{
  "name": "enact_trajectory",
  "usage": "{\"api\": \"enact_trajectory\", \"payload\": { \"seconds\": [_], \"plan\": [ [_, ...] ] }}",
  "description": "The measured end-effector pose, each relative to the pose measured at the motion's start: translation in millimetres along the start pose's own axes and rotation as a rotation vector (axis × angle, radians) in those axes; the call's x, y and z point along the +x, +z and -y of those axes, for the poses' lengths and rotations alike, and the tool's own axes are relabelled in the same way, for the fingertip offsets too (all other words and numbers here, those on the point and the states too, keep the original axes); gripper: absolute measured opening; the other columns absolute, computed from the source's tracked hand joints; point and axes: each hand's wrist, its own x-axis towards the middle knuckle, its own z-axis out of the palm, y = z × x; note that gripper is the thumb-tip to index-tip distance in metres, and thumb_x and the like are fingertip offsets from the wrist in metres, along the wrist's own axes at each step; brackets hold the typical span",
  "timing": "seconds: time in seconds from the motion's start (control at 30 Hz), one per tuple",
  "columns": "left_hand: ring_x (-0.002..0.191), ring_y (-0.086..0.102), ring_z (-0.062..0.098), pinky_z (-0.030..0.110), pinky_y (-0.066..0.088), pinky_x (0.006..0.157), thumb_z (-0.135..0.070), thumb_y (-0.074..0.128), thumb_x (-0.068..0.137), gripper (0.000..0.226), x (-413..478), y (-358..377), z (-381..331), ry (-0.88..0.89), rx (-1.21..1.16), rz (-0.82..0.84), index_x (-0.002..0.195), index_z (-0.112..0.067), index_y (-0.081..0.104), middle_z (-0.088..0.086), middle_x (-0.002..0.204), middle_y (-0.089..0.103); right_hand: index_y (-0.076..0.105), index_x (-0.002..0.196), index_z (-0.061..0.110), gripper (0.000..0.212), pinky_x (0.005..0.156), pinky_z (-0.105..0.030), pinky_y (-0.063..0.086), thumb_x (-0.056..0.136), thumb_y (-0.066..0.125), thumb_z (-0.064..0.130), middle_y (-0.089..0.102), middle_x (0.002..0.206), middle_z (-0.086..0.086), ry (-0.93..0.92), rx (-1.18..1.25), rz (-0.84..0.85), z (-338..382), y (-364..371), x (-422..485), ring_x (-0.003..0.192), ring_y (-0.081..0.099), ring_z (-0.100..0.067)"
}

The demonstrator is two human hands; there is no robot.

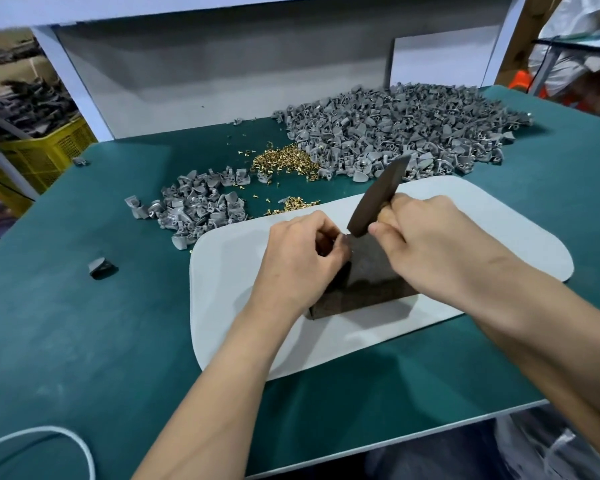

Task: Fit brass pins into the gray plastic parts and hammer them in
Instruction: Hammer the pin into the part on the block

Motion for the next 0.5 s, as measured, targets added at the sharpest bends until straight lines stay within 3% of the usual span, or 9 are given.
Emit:
{"api": "enact_trajectory", "payload": {
  "seconds": [0.13, 0.27, 0.4, 0.5],
  "plan": [
    [0.063, 0.052, 0.013, 0.018, 0.038, 0.057, -0.013, 0.069, 0.079, 0.008, -0.5, 0.4, 1.9, -0.030, -0.021, -0.009, 0.073, -0.008, 0.066, -0.008, 0.056, 0.056, 0.036, 0.082, 0.019, 0.019, 0.065, -0.036, 0.041, 0.095, 0.043, 0.030, 0.042, 0.072, -0.002, -0.001, -0.062, 0.085, 1.9, 8.4, 5.0, 0.086, 0.059, -0.040],
    [0.066, 0.054, 0.010, 0.015, 0.040, 0.058, -0.014, 0.069, 0.079, 0.008, -0.8, 0.2, 3.4, -0.058, -0.038, -0.018, 0.073, -0.010, 0.067, -0.008, 0.059, 0.059, 0.034, 0.079, 0.019, 0.021, 0.064, -0.031, 0.036, 0.095, 0.044, 0.029, 0.043, 0.071, -0.001, 0.034, -0.056, 0.038, -0.6, -1.6, 11.6, 0.085, 0.058, -0.039],
    [0.064, 0.056, 0.010, 0.028, 0.047, 0.066, -0.015, 0.068, 0.079, 0.007, -1.8, -0.6, 3.0, -0.054, -0.046, -0.006, 0.073, -0.012, 0.067, -0.005, 0.062, 0.064, 0.033, 0.074, 0.018, 0.026, 0.071, -0.036, 0.044, 0.096, 0.042, 0.028, 0.055, 0.085, -0.010, 0.054, -0.070, 0.157, 6.1, -0.1, 11.0, 0.092, 0.058, -0.040],
    [0.069, 0.060, 0.012, 0.038, 0.049, 0.079, -0.016, 0.068, 0.081, 0.007, -1.9, -1.5, 1.3, -0.040, -0.037, 0.005, 0.074, -0.014, 0.068, -0.009, 0.065, 0.064, 0.032, 0.069, 0.019, 0.030, 0.071, -0.034, 0.041, 0.097, 0.041, 0.027, 0.047, 0.077, -0.003, 0.072, -0.061, 0.077, 3.6, -9.9, 15.1, 0.088, 0.057, -0.038]
  ]
}}
